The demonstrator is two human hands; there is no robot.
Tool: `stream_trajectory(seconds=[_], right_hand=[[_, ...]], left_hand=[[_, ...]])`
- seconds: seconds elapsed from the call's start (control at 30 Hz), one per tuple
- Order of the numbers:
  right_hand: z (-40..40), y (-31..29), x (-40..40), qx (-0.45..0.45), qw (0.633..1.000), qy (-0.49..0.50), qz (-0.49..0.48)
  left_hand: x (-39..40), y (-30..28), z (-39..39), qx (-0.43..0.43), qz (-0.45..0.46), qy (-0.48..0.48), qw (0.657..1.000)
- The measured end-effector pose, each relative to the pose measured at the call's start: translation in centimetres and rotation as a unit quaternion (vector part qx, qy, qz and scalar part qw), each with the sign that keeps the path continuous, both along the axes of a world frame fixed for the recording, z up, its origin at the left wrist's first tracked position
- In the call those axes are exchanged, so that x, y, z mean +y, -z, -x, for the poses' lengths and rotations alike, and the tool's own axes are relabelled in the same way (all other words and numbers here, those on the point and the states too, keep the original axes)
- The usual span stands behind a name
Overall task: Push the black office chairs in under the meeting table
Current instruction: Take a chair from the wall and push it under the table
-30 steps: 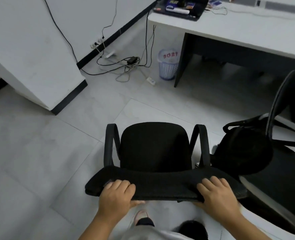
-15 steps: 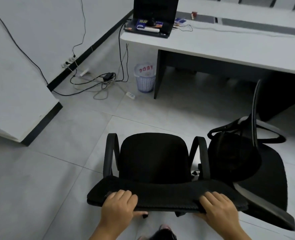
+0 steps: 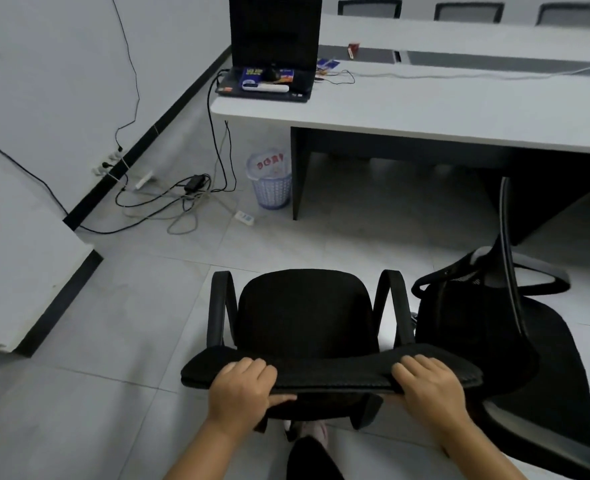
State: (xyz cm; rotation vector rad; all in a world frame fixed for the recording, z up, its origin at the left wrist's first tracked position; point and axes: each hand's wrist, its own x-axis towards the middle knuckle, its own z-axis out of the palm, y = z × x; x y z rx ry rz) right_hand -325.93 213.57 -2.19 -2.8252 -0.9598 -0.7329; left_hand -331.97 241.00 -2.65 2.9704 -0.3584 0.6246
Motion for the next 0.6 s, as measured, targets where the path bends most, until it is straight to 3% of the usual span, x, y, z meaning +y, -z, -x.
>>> stream_trajectory(seconds=[0.17,0.33,0.6], right_hand=[[-5.9,0.6,2.1,-0.017,1.0,-0.006,-0.026],[-10.6,1.5,3.6,-0.002,1.0,-0.005,-0.031],[-16.3,1.0,4.3,0.02,0.998,0.04,0.037]], left_hand=[[2.0,0.3,-5.8,0.031,0.004,0.001,1.0],[4.2,-0.7,-11.4,0.116,-0.013,0.005,0.993],[5.9,-0.5,-18.2,0.101,-0.077,0.117,0.985]])
